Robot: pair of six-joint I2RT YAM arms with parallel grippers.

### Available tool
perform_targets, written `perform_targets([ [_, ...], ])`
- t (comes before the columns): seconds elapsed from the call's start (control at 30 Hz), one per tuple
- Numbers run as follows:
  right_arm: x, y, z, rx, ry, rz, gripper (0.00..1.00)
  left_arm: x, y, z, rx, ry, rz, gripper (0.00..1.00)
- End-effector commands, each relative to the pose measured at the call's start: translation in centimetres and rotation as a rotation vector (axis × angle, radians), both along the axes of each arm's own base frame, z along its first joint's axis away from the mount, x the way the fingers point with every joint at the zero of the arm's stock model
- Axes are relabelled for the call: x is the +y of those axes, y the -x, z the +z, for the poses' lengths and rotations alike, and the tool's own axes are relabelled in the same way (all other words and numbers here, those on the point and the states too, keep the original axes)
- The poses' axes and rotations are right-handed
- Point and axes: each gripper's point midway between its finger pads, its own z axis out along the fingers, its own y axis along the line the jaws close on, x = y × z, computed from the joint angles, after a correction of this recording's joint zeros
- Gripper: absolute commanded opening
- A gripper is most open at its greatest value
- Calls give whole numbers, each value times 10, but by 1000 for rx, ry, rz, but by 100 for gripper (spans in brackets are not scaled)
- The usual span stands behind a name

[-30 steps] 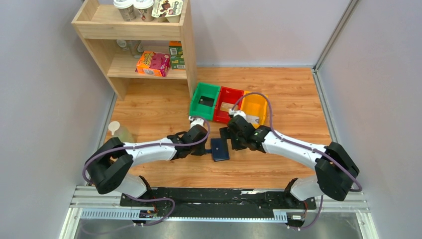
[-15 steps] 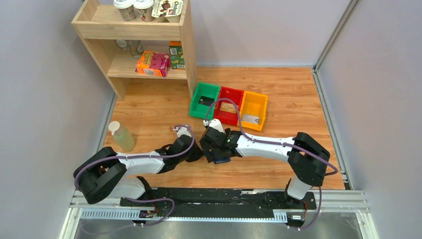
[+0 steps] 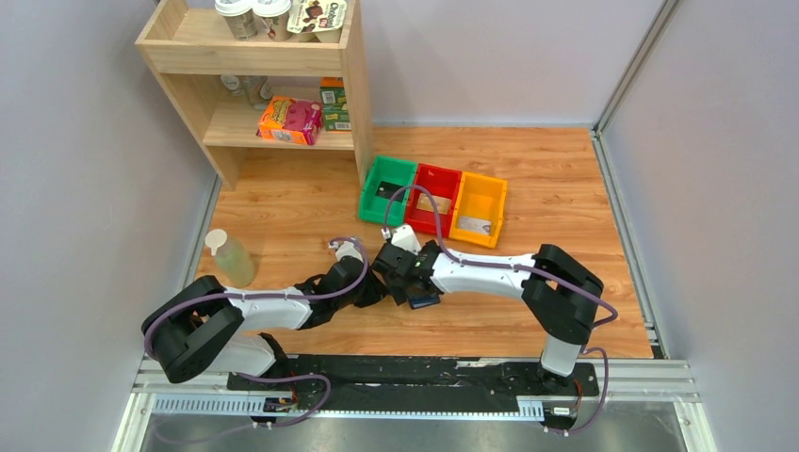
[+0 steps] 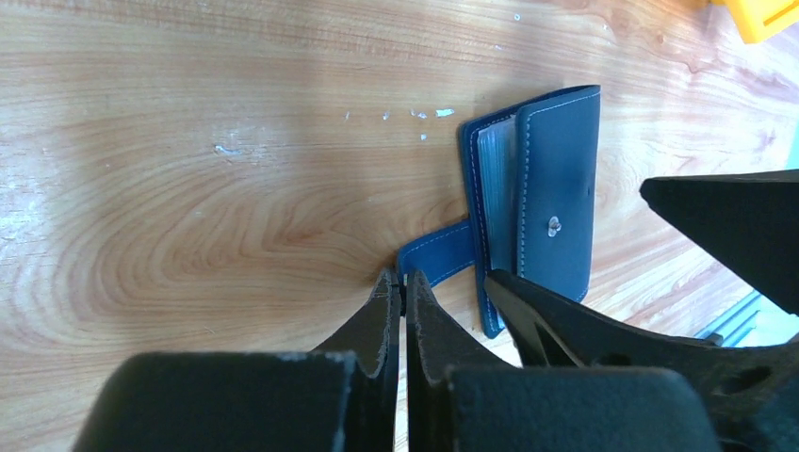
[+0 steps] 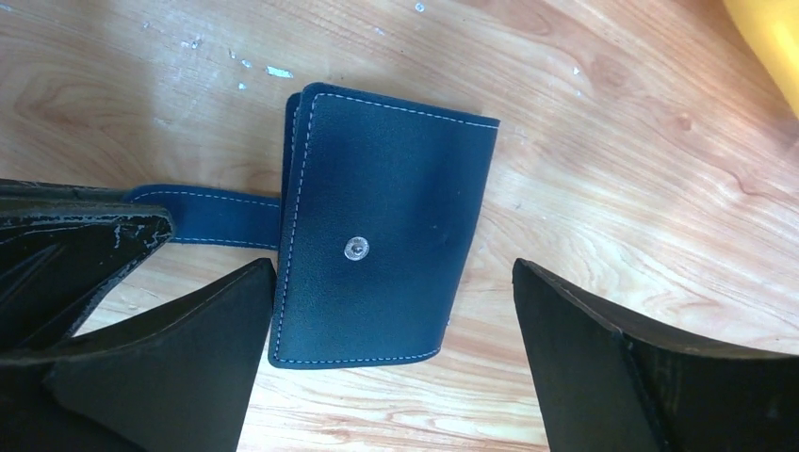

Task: Take the credit cards out of the card holder
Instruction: Open the card holder at the center of the board.

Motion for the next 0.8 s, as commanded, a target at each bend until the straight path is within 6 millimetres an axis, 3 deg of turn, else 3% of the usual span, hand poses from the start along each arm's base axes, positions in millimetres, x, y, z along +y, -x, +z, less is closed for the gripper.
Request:
perform_targets([
  [0.0,-8,-16,31,-76,-1,-42,100,2,-2,1,-15,-32,-15,0],
  [0.17,-20,-21,46,-55,-47,-51,100,6,-1,0,-12,-78,-29,0],
  [0.43,-38,-27,45,28,-154,-86,99,10,-2,1,-16,-126,-41,0],
  [0.77,-64,-22,4,119,-202,-166,89,17,-5,10,-46,-166,-45,0],
])
